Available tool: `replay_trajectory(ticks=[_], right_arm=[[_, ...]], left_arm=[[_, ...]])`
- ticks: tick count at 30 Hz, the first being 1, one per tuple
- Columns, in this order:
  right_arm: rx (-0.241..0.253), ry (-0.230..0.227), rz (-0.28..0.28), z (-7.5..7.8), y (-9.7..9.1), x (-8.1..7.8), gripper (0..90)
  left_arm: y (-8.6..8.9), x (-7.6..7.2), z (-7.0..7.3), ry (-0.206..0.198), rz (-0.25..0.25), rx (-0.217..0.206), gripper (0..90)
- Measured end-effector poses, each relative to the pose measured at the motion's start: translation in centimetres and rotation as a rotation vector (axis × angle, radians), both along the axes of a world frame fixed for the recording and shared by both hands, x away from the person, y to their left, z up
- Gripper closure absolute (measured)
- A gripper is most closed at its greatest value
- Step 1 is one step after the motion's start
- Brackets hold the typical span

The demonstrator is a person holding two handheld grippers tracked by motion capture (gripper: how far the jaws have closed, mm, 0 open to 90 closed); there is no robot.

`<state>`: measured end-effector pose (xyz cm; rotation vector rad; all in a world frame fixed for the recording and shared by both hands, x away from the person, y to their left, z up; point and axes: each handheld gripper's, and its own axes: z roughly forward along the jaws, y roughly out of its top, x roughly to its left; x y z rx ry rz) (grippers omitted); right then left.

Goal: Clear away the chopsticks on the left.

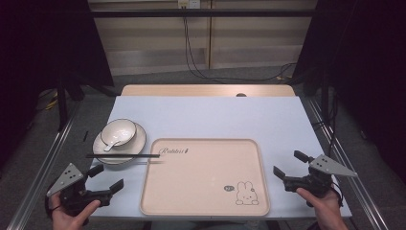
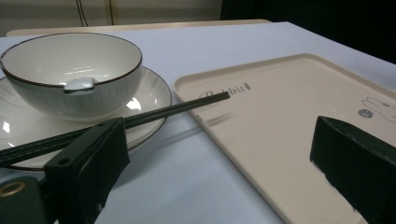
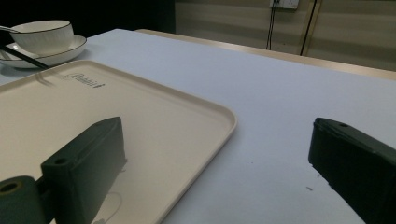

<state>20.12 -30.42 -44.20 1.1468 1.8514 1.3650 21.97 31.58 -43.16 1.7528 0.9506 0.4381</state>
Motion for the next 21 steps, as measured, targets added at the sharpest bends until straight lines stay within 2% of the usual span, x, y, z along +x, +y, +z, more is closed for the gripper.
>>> replay_trajectory(ticks=[8,10,13,18,19,21], right_arm=[[-0.002,-0.002,0.017,0.0,0.2,0.0,1.0],[-0.003,-0.003,0.019,0.0,0.2,0.0,0.7],[-0.004,-0.007,0.020,0.0,0.2,0.0,0.6],[-0.007,-0.007,0.021,0.0,0.2,0.0,0.5],[-0.004,-0.004,0.027,0.0,0.2,0.0,0.5],[-0.004,-0.004,0.030,0.0,0.2,0.1,0.5]], left_arm=[[1.2,1.7,0.3,0.009,-0.030,0.038,4.4],[1.5,2.3,0.3,0.020,-0.051,0.046,4.4],[1.9,3.1,0.1,0.022,-0.063,0.075,4.5],[2.9,4.2,0.0,-0.004,-0.065,0.078,12.8],[3.5,4.7,0.0,0.001,-0.074,0.100,16.2],[4.0,5.2,0.0,0.000,-0.083,0.113,17.5]])
